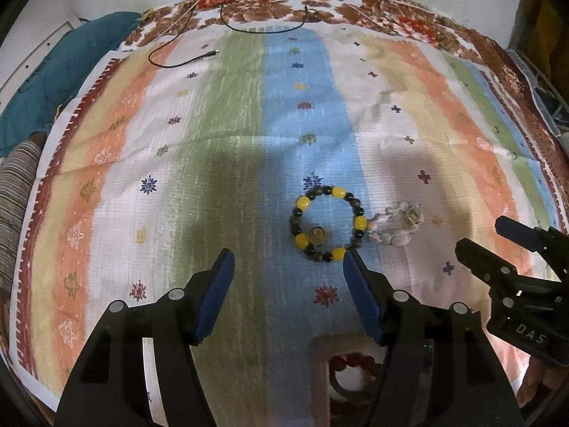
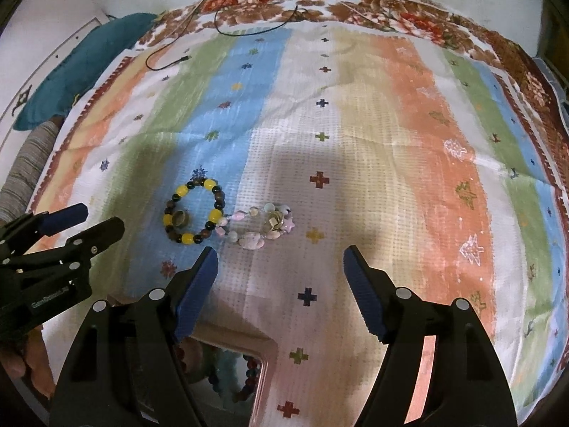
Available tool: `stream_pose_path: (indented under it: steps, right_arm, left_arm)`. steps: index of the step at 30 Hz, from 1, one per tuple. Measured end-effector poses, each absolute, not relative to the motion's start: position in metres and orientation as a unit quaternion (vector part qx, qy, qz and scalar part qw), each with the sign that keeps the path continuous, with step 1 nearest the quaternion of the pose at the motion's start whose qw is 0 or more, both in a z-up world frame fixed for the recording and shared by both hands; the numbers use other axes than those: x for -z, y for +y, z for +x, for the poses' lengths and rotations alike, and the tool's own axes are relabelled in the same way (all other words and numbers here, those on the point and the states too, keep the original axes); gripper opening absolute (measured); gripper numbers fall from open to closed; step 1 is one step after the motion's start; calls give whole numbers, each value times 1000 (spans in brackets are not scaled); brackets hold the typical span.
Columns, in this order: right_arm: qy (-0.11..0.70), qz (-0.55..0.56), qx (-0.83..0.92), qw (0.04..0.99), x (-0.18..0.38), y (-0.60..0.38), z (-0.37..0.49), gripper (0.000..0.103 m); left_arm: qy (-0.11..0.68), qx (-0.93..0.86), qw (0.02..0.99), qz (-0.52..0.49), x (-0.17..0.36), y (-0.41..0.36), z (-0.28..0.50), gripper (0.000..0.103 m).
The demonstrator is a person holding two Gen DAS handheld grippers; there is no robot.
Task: Organize jewelry
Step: 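Move both open tools forward to the yellow-black and pink charm bracelets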
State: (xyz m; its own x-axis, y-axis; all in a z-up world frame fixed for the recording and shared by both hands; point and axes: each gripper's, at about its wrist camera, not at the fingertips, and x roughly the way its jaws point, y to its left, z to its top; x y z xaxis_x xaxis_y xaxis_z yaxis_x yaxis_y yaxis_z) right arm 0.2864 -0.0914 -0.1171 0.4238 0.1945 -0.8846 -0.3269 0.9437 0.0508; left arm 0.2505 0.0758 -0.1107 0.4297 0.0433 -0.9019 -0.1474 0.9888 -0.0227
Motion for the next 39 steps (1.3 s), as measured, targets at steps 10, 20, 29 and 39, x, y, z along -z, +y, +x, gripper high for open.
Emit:
stream_pose_path:
  steps: [10,20,29,39]
  right_arm:
    - [521,-77,-157,835,128,-81,298,73]
    - [536,-87,-156,825,141,-73,315,73]
    - [562,-90,-161,807,160,-66,327,73]
    - [578,-85,-162,795,174,-63,337,73]
  left_arm:
    - [538,-54,840,-45,123,80,266,64]
    - [548,-51,834,-33,141,82,275,64]
    - [554,-50,830,-28,155,83,284,64]
    - [560,-49,827,-26,168,87,289,64]
